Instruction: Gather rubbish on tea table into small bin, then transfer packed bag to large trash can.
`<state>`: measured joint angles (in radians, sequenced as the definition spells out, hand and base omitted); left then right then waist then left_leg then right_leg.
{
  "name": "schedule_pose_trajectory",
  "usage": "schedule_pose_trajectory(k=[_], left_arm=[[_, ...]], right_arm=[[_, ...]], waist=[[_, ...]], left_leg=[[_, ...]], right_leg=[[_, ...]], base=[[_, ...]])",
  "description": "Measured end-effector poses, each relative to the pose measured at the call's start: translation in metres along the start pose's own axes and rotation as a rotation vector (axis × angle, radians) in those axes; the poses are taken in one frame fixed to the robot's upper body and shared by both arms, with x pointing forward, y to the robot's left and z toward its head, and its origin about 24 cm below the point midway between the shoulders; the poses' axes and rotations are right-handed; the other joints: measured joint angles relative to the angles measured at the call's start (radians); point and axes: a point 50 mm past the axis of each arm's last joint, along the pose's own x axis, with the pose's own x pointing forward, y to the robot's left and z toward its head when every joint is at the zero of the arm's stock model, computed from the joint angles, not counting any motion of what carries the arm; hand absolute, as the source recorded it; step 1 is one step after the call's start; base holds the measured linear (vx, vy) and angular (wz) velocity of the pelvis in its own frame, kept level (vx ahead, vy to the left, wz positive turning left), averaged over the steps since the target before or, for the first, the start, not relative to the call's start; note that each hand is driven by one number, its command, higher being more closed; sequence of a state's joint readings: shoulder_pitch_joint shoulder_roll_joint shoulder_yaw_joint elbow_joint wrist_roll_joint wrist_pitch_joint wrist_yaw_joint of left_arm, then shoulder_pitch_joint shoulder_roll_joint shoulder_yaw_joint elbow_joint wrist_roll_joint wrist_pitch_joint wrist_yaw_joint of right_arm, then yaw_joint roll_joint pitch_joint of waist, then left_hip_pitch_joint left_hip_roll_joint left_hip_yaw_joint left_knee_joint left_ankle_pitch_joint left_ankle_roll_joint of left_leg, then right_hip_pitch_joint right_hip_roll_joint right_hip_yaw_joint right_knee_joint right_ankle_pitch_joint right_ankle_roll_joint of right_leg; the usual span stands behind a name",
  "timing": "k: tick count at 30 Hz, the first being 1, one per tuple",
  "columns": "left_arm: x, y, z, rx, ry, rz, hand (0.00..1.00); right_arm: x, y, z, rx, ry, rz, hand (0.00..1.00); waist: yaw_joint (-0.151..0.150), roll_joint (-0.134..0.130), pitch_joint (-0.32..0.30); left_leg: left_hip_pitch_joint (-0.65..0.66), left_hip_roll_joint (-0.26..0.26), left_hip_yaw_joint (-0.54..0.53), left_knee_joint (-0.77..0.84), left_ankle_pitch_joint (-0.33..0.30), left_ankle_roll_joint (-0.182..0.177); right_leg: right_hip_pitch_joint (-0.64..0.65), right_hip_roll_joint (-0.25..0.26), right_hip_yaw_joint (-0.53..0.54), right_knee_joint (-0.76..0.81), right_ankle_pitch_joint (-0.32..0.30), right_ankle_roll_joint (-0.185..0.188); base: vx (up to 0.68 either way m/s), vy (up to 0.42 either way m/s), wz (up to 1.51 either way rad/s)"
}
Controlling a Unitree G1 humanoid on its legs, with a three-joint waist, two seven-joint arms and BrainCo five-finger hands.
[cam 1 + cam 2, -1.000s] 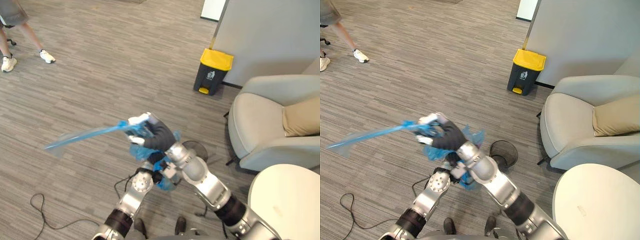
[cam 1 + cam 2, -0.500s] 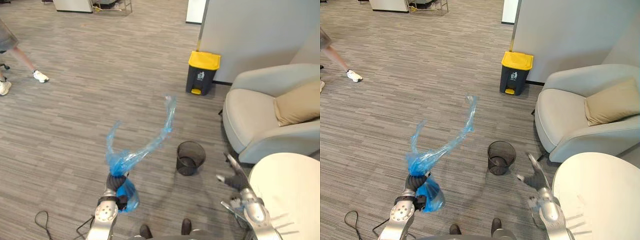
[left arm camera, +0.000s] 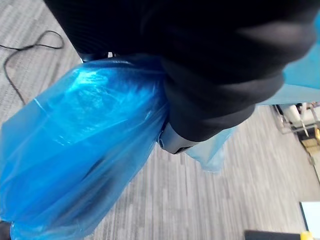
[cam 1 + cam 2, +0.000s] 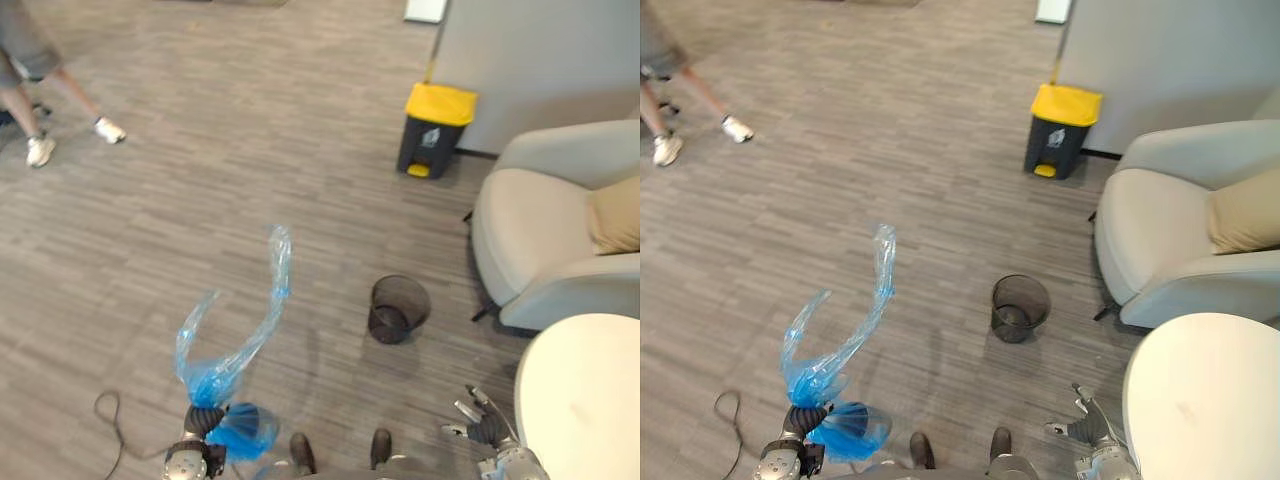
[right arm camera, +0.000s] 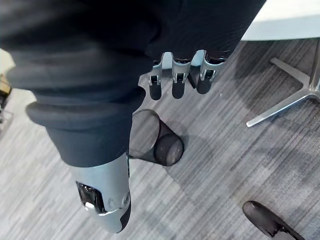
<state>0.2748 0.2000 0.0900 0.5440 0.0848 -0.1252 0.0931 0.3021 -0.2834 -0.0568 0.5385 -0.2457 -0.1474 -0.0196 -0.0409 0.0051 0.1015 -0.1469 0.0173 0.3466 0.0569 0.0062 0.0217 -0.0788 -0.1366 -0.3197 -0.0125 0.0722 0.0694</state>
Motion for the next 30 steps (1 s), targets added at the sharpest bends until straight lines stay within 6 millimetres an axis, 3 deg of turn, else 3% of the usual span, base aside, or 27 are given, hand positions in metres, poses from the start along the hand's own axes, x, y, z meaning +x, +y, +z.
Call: schedule_pose_trajectory(k=[3,5,7,9,10,11,12,14,16,19,20,22,23,24,25,26,27,30], left_arm=[[0.003,-0.001,0.005,-0.004,-0.014,-0.001,1.0],[0.004,0.0,0.006,-0.007,-0.017,0.002,1.0],[0.0,0.004,-0.001,-0.01,0.006,0.014,1.0],[-0.004,0.008,-0.008,-0.012,0.033,0.031,1.0],[-0.003,0.007,-0.009,-0.013,0.038,0.028,1.0],[-0.003,0.007,-0.008,-0.013,0.037,0.028,1.0],[-0.002,0.009,-0.006,-0.01,0.029,0.034,1.0],[0.0,0.013,-0.003,-0.008,0.021,0.049,1.0],[0.003,0.013,0.001,-0.012,0.006,0.058,1.0],[0.012,0.011,0.014,-0.023,-0.026,0.058,1.0],[0.013,0.011,0.015,-0.035,-0.028,0.059,1.0],[0.013,0.01,0.015,-0.037,-0.029,0.054,1.0],[0.011,0.009,0.011,-0.04,-0.017,0.053,1.0],[0.01,0.006,0.011,-0.049,-0.014,0.046,1.0],[0.011,0.004,0.013,-0.056,-0.022,0.041,1.0],[0.009,0.001,0.014,-0.069,-0.029,0.038,1.0],[0.007,-0.001,0.012,-0.077,-0.022,0.037,1.0],[0.011,-0.009,0.028,-0.121,-0.074,0.027,1.0]], right_arm=[[-0.001,0.0,-0.007,0.004,0.03,-0.004,0.0],[0.002,0.001,-0.007,0.008,0.04,-0.004,0.0],[0.006,0.002,-0.002,0.018,0.034,-0.014,0.0],[0.009,0.007,0.001,0.033,0.031,-0.015,0.0],[0.011,0.008,0.006,0.041,0.025,-0.02,0.0],[0.012,0.009,0.007,0.043,0.025,-0.021,0.0],[0.012,0.013,0.007,0.053,0.031,-0.019,0.0],[0.012,0.019,0.007,0.076,0.038,-0.014,0.0],[0.012,0.019,0.008,0.08,0.039,-0.016,0.0],[0.014,0.018,0.005,0.091,0.062,-0.04,0.0],[0.013,0.017,0.002,0.098,0.073,-0.048,0.0],[0.005,0.017,-0.009,0.121,0.109,-0.052,0.0],[0.002,0.017,-0.013,0.124,0.119,-0.052,0.0],[0.002,0.016,-0.012,0.13,0.119,-0.057,0.0],[0.001,0.015,-0.013,0.131,0.121,-0.061,0.0],[0.003,0.01,-0.003,0.132,0.077,-0.077,0.0],[0.007,0.006,0.009,0.141,0.025,-0.092,0.0],[0.009,0.0,0.025,0.162,-0.04,-0.122,0.0]], waist=[[0.0,0.014,0.006],[0.005,0.022,0.011],[0.01,0.004,0.021],[0.012,-0.024,0.029],[0.015,-0.026,0.05],[0.012,-0.024,0.059],[0.003,-0.022,0.072],[-0.007,-0.018,0.087],[-0.007,-0.024,0.096],[-0.023,-0.021,0.113],[-0.037,-0.02,0.113],[-0.069,-0.012,0.106],[-0.066,-0.002,0.097],[-0.064,0.016,0.1],[-0.062,0.03,0.106],[-0.051,0.057,0.115],[-0.039,0.058,0.117],[-0.017,0.022,0.138]], left_leg=[[-0.034,0.035,0.078,0.076,-0.049,0.013],[-0.046,0.044,0.076,0.124,-0.069,0.022],[-0.049,0.04,0.067,0.219,-0.143,0.028],[-0.046,0.023,0.064,0.277,-0.203,0.032],[-0.034,0.018,0.061,0.307,-0.239,0.04],[-0.025,0.018,0.056,0.313,-0.248,0.042],[-0.006,0.02,0.038,0.325,-0.263,0.046],[0.02,0.021,0.023,0.329,-0.285,0.045],[0.043,0.017,0.018,0.325,-0.311,0.03],[0.113,-0.003,0.003,0.248,-0.302,-0.005],[0.146,-0.018,-0.015,0.223,-0.306,-0.018],[0.211,-0.012,-0.047,0.212,-0.364,-0.108],[0.232,0.004,-0.043,0.223,-0.377,-0.129],[0.213,0.062,-0.025,0.363,-0.38,-0.137],[0.183,0.109,-0.003,0.472,-0.37,-0.146],[0.103,0.194,0.018,0.715,-0.286,-0.095],[0.029,0.256,0.007,0.898,-0.188,-0.075],[-0.054,0.279,0.019,1.004,-0.261,-0.061]], right_leg=[[0.008,-0.027,-0.092,0.03,-0.032,0.022],[0.009,-0.043,-0.117,0.092,-0.075,0.034],[-0.011,-0.103,-0.118,0.247,-0.172,0.056],[-0.041,-0.16,-0.096,0.399,-0.227,0.054],[-0.117,-0.198,-0.035,0.585,-0.219,0.003],[-0.151,-0.202,-0.002,0.663,-0.201,-0.026],[-0.211,-0.185,0.073,0.766,-0.219,-0.018],[-0.268,-0.14,0.123,0.822,-0.28,0.008],[-0.319,-0.105,0.105,0.746,-0.3,0.005],[-0.362,-0.06,0.029,0.418,-0.222,0.015],[-0.373,-0.056,0.041,0.374,-0.188,-0.004],[-0.397,-0.049,0.064,0.486,-0.166,-0.058],[-0.39,-0.036,0.062,0.504,-0.159,-0.087],[-0.358,-0.015,0.042,0.539,-0.171,-0.128],[-0.34,0.003,0.035,0.545,-0.192,-0.142],[-0.294,0.048,0.026,0.543,-0.231,-0.17],[-0.241,0.08,0.05,0.526,-0.258,-0.183],[-0.089,0.1,0.121,0.433,-0.278,-0.185]], base=[[0.08,0.066,0.86],[0.14,0.09,0.67],[0.15,0.104,0.33],[0.12,0.079,0.03],[0.15,0.077,-0.03],[0.17,0.08,0.05],[0.17,0.06,0.17],[0.24,-0.003,0.22],[0.27,-0.026,0.09],[0.37,-0.035,0.25],[0.49,-0.102,0.64],[0.58,-0.183,0.65],[0.63,-0.212,0.43],[0.55,-0.18,0.19],[0.71,-0.227,-0.04],[0.8,-0.277,-0.55],[0.79,-0.252,-0.74],[0.6,-0.132,-0.6]])
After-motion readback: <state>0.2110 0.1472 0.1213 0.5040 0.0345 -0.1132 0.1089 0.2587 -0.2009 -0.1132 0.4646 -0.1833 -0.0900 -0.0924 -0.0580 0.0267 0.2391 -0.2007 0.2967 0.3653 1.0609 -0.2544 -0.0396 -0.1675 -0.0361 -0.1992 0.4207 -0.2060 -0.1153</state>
